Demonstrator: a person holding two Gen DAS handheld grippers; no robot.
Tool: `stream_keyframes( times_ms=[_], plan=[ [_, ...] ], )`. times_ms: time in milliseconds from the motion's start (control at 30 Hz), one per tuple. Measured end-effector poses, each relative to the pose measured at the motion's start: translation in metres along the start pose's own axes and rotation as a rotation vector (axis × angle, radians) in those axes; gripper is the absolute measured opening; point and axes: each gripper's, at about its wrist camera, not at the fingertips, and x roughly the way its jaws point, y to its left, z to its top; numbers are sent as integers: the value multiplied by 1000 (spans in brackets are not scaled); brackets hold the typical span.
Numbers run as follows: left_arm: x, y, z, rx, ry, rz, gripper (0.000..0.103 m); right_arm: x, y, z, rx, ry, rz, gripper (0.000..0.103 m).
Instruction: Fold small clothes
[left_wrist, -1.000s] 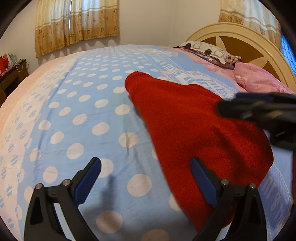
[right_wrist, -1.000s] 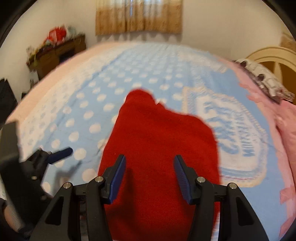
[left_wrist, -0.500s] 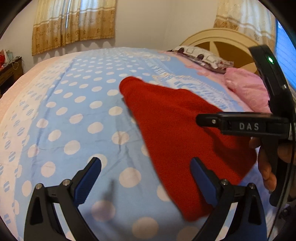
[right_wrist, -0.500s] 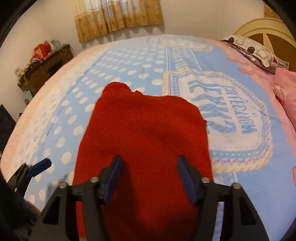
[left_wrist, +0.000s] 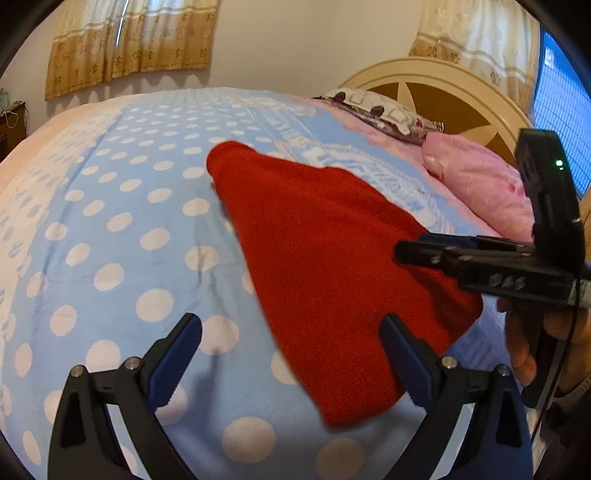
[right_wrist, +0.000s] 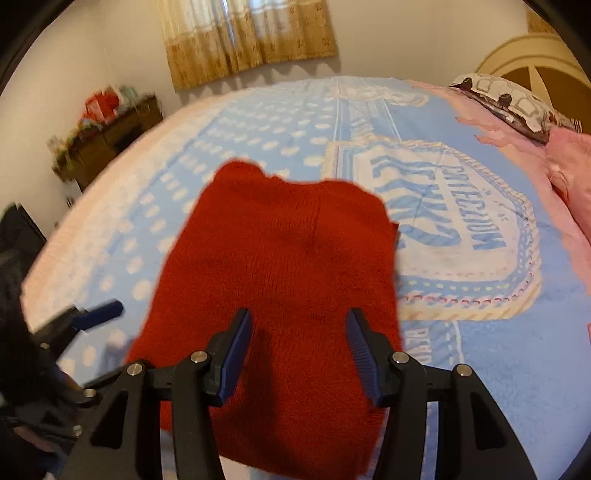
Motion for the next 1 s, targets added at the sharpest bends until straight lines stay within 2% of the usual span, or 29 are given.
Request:
stream_keyframes(
  times_ms=[100,300,433,567,633,867,1000],
  plan=[
    [3,2,1,-5,3,7,99,-4,-13,12,41,-21,5,55],
    [18,5,-2,-10,47,6,103,13,-39,26,103,18,-4,56],
    [20,8,-2,-24,58,-10,103,25,-59,26,148,47,40,56],
    [21,7,-1,-26,66,-16,103,36,-73,24,188,58,72,72],
    [20,7,-1,-29,63,-22,103,43,-82,24,226,63,101,76],
    [33,11,-3,-67,99,-71,103,65,-93,28,274,95,195,77],
    [33,12,-5,-75,93,-88,103,75,-100,30,303,100,212,77]
  ],
)
